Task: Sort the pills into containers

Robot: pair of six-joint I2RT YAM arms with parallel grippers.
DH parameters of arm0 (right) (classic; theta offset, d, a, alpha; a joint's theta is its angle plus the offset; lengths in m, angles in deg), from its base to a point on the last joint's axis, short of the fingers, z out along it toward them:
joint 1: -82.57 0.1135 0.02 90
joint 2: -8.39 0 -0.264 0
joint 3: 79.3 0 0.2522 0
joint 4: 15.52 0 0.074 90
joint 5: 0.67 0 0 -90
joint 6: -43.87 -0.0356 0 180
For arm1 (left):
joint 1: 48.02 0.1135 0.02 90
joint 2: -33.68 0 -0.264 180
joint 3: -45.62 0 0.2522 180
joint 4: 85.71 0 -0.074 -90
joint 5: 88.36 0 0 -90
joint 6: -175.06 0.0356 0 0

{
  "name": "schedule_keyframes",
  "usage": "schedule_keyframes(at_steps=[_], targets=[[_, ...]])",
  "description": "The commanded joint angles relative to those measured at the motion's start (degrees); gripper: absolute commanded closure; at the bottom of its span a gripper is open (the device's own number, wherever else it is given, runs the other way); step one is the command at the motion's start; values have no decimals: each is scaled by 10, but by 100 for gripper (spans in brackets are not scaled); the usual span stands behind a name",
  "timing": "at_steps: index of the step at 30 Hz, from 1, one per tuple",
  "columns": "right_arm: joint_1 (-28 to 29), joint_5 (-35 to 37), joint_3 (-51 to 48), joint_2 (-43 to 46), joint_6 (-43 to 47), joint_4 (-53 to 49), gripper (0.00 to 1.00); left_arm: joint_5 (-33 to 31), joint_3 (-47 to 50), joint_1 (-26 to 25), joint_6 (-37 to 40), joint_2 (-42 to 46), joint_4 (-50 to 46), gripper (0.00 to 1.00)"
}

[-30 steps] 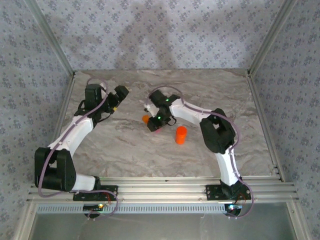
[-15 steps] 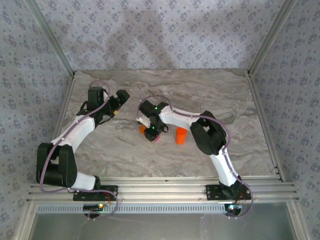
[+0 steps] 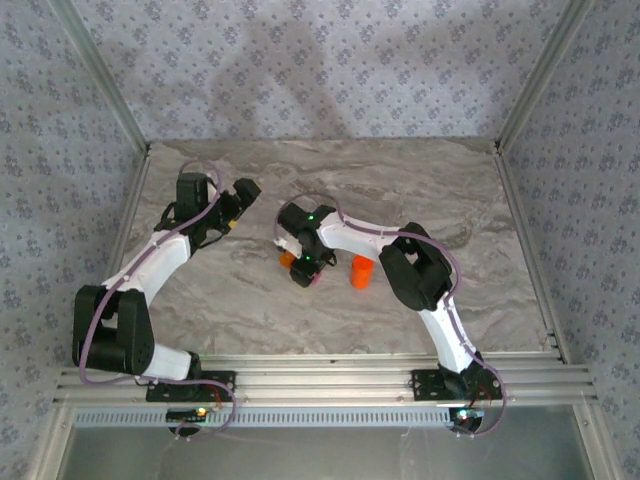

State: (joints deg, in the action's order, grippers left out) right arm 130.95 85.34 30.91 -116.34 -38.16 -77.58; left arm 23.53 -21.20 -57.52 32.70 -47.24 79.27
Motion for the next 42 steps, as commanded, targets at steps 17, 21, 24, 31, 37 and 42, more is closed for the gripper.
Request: schedule_keyframes(at_steps=[17, 21, 24, 31, 37, 42], targets=[[-97, 81, 99, -24, -70, -89, 38, 26, -20, -3, 36, -9, -23, 1], [-121, 40, 104, -6, -98, -89, 37, 25, -34, -6, 62, -15, -55, 1], [-138, -8, 94, 13, -122, -73, 37, 6, -60, -16, 110, -26, -120, 1], [-151, -63, 109, -9, -151, -60, 31, -82, -119, -75, 254, -63, -273, 1], [-144, -64, 110, -31, -153, -56, 30, -155, -122, -124, 313, -75, -306, 1], [-139, -66, 110, -41, -153, -53, 29, -189, -128, -159, 346, -90, -318, 1]])
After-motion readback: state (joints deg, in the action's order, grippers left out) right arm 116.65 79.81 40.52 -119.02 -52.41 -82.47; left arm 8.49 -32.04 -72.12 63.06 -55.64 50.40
